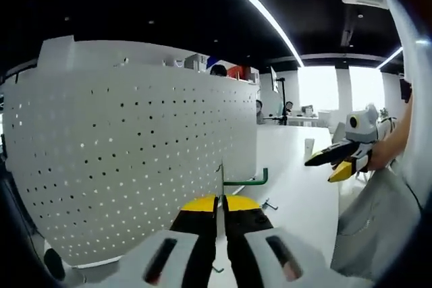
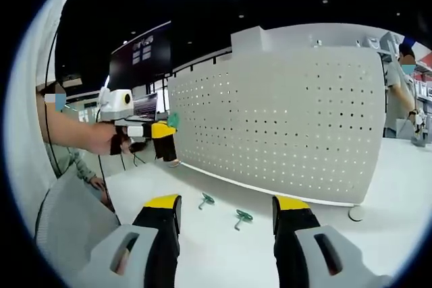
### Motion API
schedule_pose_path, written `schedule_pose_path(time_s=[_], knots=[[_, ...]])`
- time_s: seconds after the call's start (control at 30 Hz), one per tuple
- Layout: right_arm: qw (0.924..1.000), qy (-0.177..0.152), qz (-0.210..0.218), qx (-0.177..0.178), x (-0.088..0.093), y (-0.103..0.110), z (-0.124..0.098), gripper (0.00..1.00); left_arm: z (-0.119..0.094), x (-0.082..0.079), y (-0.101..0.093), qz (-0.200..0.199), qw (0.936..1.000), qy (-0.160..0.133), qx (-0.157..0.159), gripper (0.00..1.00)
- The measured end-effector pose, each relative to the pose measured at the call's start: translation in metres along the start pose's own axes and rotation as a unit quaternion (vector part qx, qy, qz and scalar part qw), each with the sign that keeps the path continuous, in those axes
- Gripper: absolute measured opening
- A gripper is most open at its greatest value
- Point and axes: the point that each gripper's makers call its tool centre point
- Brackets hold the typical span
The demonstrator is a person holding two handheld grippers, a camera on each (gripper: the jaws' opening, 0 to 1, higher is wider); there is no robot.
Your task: Insert the hook assembly into the mounting plate slot until the hook locks in place.
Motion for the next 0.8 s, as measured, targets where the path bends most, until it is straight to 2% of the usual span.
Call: schedule_pose_path(time_s=[0.33, 0.47, 0.53, 0.8], knots=[[1.0, -0.001, -0.003, -0.005, -0.002, 0.003, 0.0, 0.52, -0.001, -0.003, -0.001, -0.001, 1.0, -0.004, -0.001, 0.03], [0.9997, -0.024, -0.006, -0.009, -0.013, 0.005, -0.001, 0.52, -0.002, -0.004, 0.001, -0.002, 1.0, -0.005, -0.006, 0.03], [0.9986, -0.045, 0.017, -0.022, -0.024, 0.009, -0.001, 0.53, -0.004, -0.005, 0.004, -0.007, 0.9999, -0.01, -0.009, 0.03], [0.9959, -0.066, 0.041, -0.045, -0.043, 0.021, 0.013, 0.5, -0.005, -0.006, 0.006, -0.004, 0.9999, -0.01, -0.013, 0.03]])
Point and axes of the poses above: the point that each gripper's makers call its tool centre point, and the gripper's own axes: z roughly forward along the fingers, y roughly to its left, x roughly out of its underside, and after that the axes turned 5 degrees about x, right-handed
